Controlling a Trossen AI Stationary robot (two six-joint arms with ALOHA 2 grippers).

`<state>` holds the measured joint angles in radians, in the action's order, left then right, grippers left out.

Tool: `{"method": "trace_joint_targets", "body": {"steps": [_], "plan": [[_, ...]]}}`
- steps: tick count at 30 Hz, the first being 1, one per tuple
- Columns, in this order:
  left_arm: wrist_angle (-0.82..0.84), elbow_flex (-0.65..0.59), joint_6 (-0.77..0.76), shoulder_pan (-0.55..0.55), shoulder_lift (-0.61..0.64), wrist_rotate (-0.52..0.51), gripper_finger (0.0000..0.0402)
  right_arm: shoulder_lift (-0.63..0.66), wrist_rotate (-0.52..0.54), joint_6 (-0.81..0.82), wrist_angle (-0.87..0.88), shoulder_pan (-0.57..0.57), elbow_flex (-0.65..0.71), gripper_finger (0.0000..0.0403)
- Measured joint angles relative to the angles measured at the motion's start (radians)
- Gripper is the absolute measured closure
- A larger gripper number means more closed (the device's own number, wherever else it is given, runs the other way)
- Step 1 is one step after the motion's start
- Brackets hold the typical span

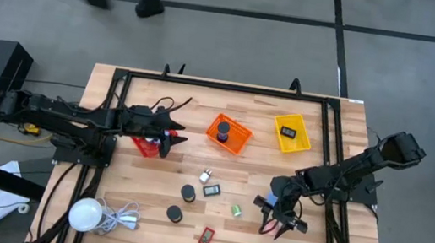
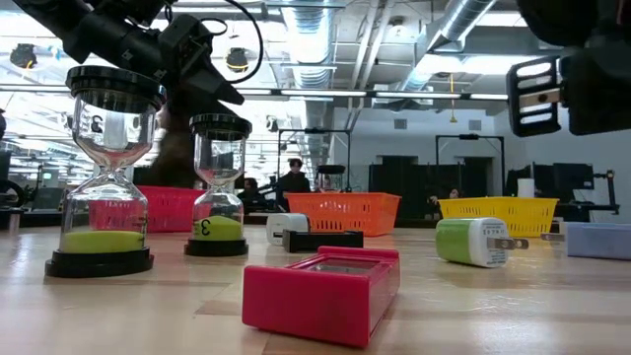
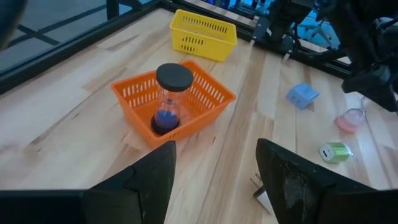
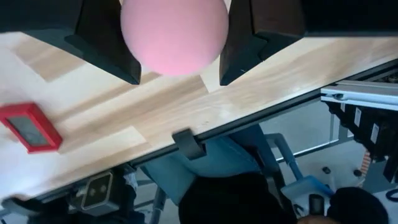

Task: Pick & Place Office items
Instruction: Put the pink hourglass into the orange basket

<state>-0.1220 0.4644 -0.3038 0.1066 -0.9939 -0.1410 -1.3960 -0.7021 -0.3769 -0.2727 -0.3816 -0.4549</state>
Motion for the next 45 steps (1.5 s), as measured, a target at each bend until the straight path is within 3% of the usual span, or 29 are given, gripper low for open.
{"method": "trace_joint_targets", "body": {"steps": [12,20,28,33,36,45], "plan": [[-0.012,0.000,0.000,0.000,0.000,0.000,0.0183,0.002,-0.007,0.003,0.017,0.012,-0.001,0.0214],[-0.018,0.000,0.000,0.000,0.000,0.000,0.0183,0.000,-0.005,0.003,0.030,0.034,0.001,0.0198],[-0.022,0.000,0.000,0.000,0.000,0.000,0.0183,0.000,-0.005,-0.003,0.029,0.138,0.000,0.0215],[-0.022,0.000,0.007,0.000,0.000,0.000,0.0183,0.003,-0.007,-0.104,0.031,0.214,-0.004,0.0191],[-0.022,0.000,0.013,0.000,0.000,0.000,0.0183,0.003,-0.008,-0.146,0.047,0.263,-0.026,0.0202],[-0.022,0.000,0.015,0.000,0.000,0.000,0.0183,0.003,-0.012,-0.224,0.243,0.418,-0.122,0.0204]]}}
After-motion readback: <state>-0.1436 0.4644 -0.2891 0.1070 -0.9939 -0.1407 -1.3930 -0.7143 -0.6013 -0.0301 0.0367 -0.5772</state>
